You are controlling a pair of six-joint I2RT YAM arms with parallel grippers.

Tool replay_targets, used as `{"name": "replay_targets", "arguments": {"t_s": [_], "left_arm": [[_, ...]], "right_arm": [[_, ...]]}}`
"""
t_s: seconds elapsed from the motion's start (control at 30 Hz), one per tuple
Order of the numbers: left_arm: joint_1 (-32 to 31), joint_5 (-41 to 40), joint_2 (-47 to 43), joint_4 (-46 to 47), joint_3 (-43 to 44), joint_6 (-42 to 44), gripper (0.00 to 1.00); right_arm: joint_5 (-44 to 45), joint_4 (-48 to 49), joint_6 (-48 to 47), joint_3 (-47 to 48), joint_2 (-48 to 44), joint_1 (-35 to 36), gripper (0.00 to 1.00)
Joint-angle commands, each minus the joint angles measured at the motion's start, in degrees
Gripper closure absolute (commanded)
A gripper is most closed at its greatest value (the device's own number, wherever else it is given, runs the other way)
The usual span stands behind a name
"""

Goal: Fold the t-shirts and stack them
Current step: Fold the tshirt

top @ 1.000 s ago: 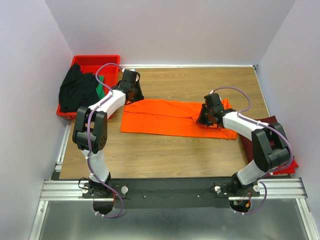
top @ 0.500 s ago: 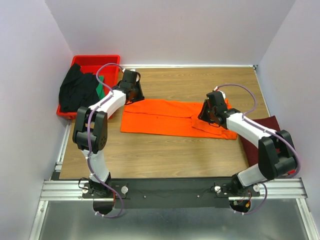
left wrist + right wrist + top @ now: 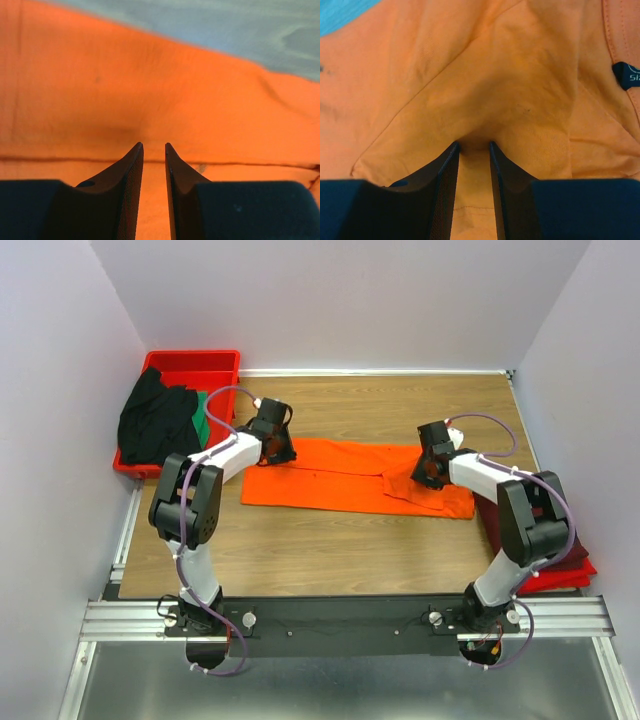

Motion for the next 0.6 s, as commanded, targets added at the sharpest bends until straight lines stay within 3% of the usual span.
{"name": "replay_targets", "arguments": {"t_s": [0.0,0.37,0.57], "left_arm": [[-0.14,-4.03,-1.44,0.45,-5.24,-4.17,0.69],[-1.1,-6.67,-3.72,0.71,-12.98,-7.33,0.69],[-3.47,-5.0,-8.38,0.89,-18.51,-9.79,0.69]], "right_arm": [[1.59,-1.09,0.67,3.06,3.11,-1.68,0.62],[-0.96,-0.74,-1.44,12.02,11.37,-3.18,0.62],[-4.2,-0.74,-5.56,24.49,21.11,-3.18,0.62]]}}
